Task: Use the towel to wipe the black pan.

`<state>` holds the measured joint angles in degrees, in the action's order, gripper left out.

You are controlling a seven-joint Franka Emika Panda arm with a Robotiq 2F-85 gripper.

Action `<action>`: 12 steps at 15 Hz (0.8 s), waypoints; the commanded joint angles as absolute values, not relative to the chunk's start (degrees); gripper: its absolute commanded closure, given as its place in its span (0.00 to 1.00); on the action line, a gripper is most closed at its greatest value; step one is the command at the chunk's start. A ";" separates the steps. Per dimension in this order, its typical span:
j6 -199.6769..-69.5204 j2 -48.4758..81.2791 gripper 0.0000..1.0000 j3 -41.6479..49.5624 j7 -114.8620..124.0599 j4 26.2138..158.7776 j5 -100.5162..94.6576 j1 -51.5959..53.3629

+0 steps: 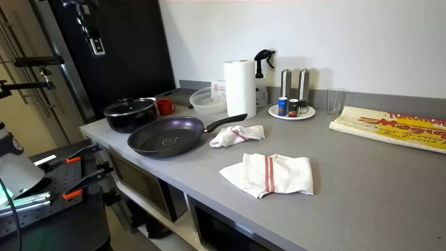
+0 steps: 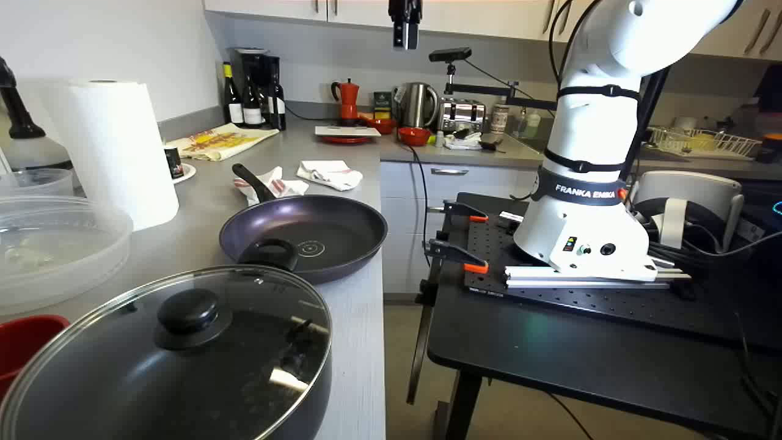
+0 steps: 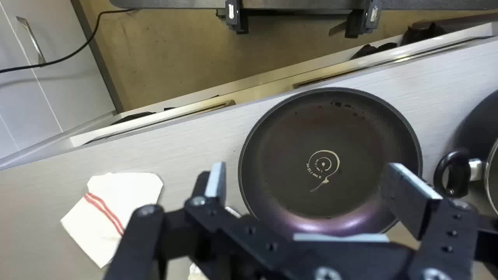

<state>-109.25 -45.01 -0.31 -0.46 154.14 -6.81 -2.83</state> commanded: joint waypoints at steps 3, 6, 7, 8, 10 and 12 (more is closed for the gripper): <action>-109.05 -42.43 0.00 0.70 -1.68 152.61 -6.71 -2.05; -111.28 -36.47 0.00 2.13 -4.16 149.34 -6.72 -1.81; -111.76 -34.34 0.00 3.01 -5.32 147.91 -6.25 -1.73; -112.49 -31.45 0.00 3.69 -6.01 145.96 -6.28 -2.05; -113.76 -26.18 0.00 5.85 -8.25 142.04 -5.06 -2.14; -114.40 -20.67 0.00 7.42 -9.98 137.89 -4.12 -2.43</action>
